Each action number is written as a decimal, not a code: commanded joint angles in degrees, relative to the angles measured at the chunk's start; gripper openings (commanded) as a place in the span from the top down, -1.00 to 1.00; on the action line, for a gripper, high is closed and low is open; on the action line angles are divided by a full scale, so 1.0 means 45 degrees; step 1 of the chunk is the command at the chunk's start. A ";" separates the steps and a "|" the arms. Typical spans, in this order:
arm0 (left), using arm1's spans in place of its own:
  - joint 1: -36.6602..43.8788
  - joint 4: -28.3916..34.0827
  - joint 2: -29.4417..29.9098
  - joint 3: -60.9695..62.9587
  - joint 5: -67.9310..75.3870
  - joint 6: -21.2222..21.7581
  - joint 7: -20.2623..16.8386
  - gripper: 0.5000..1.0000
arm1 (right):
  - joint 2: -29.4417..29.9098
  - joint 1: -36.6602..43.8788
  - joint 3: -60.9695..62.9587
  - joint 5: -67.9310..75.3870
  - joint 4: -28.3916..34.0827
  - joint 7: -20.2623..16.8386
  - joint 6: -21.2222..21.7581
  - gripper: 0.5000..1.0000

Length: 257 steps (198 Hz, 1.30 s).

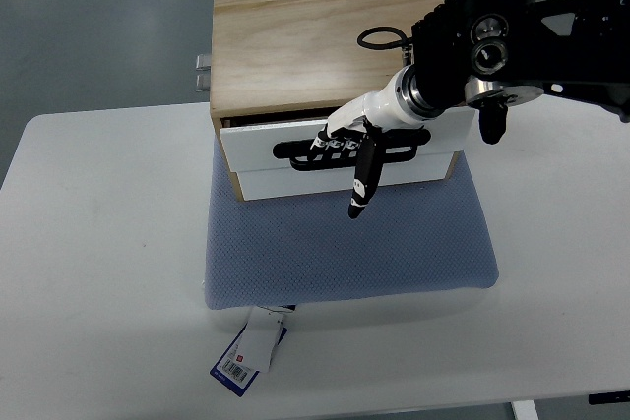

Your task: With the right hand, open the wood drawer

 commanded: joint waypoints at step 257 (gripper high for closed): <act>0.0000 -0.0012 0.0000 0.0040 0.0060 -0.0019 0.0016 -1.00 | -0.2972 -0.1898 0.8517 0.2670 -0.6286 0.1489 0.1355 -0.78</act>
